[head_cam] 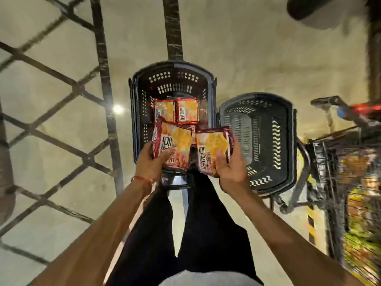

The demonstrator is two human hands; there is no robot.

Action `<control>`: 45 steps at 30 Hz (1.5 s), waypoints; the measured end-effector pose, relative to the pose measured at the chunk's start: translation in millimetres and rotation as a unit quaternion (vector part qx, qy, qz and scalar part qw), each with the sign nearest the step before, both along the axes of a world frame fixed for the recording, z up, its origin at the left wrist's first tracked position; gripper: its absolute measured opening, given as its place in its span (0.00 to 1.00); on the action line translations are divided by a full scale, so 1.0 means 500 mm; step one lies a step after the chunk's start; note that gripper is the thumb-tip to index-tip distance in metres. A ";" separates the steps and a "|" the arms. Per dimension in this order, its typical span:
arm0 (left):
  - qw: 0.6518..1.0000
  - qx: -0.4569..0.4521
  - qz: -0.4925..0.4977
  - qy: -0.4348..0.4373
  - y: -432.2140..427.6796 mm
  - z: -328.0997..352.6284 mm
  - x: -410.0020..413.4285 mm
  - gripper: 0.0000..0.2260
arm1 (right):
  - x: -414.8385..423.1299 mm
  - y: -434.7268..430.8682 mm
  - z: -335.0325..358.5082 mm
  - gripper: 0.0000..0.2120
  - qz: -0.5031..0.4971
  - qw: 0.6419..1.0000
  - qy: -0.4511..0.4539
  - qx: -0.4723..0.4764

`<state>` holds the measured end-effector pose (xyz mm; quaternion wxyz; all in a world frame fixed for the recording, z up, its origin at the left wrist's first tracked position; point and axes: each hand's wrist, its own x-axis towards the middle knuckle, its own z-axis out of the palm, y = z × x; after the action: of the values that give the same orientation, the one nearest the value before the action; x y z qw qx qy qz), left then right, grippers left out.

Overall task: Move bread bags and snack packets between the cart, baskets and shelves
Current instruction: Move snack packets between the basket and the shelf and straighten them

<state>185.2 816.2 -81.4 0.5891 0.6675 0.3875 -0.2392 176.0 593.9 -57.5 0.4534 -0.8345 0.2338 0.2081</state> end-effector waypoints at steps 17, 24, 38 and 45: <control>0.874 -0.114 -0.448 -0.147 -0.045 0.276 -0.190 0.15 | -0.502 -0.018 0.316 0.17 -0.446 0.884 -0.136 0.004; 0.764 -0.126 -0.609 -0.171 -0.215 0.351 -0.285 0.20 | -0.753 -0.056 0.365 0.12 -0.596 0.786 -0.162 0.019; 0.632 -0.185 -0.732 -0.175 -0.593 0.409 -0.884 0.15 | -1.423 -0.183 0.420 0.10 -0.730 0.635 -0.250 0.040; 0.637 -0.197 -0.723 -0.181 -0.747 0.439 -1.187 0.14 | -1.702 -0.241 0.427 0.12 -0.788 0.549 -0.278 0.016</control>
<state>-408.1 442.7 138.3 0.4038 0.6329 -0.3889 -0.5339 -675.1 473.3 156.2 0.4908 -0.3242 0.6571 -0.4714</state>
